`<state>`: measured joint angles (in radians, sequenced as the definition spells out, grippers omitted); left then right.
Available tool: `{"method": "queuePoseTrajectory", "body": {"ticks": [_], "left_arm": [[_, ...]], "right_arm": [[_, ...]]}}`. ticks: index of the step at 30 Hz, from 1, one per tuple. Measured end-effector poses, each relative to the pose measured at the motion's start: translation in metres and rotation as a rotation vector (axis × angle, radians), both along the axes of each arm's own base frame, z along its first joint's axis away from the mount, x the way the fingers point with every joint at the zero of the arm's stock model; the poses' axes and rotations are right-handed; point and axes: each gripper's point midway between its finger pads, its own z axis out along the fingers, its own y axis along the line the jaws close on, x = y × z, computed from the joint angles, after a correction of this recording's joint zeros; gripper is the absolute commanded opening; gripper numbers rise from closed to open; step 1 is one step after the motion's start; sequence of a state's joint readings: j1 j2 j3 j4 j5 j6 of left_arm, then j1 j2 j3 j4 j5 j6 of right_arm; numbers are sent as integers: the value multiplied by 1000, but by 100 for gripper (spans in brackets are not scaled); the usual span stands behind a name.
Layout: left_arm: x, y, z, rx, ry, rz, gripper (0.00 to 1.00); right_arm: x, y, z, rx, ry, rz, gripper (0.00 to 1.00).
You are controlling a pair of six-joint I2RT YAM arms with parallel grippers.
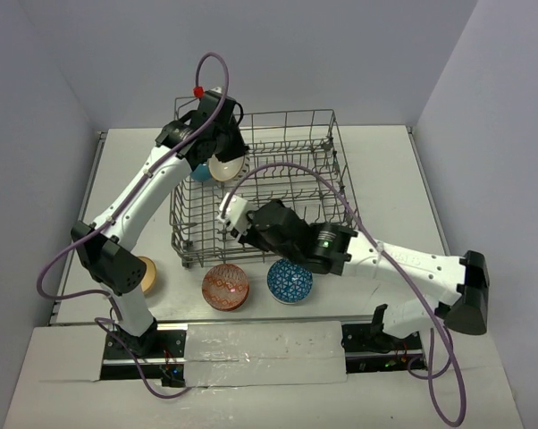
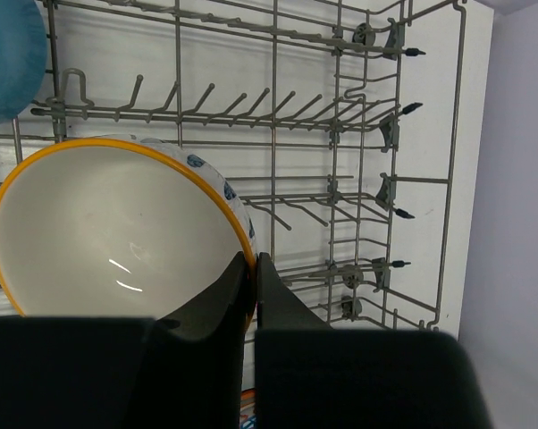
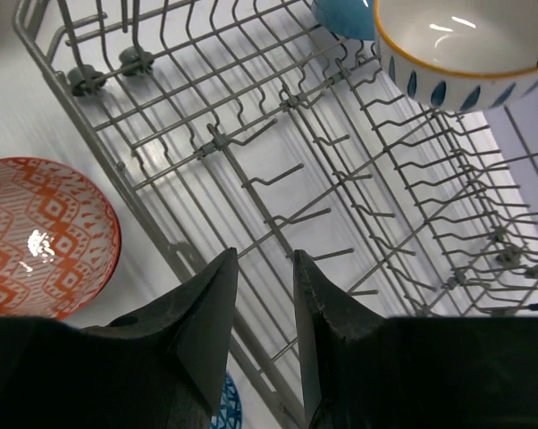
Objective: Load the bowls into the dish rack
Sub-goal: Pass from the left arm to the right
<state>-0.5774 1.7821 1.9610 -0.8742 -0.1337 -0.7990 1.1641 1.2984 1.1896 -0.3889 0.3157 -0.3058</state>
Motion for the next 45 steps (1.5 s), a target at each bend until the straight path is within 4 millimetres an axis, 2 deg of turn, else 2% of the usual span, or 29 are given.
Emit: {"method": "queuePoseTrajectory", "body": {"ticks": [4,10,15,26,39,45], "left_arm": [[-2,-3,-2,-8,11,-17,0],[-6,-6,-7,-12,32,-35,0],[-10,-9,-12,-21,53,-56,0],[-26,-18,-40,-31,144,-105,0],[-35,-29,-38,-51,155,-148,0],[-38,-29,-33,-57,149,-154,0]], "right_arm": [[5,11,-7,-85,-32,-12,39],[11,15,-16,-193,-88,-29,40],[14,22,-7,-226,-149,-18,42],[27,36,15,-236,-274,-4,50],[35,52,-11,-297,-272,44,54],[51,52,-29,-336,-243,37,55]]}}
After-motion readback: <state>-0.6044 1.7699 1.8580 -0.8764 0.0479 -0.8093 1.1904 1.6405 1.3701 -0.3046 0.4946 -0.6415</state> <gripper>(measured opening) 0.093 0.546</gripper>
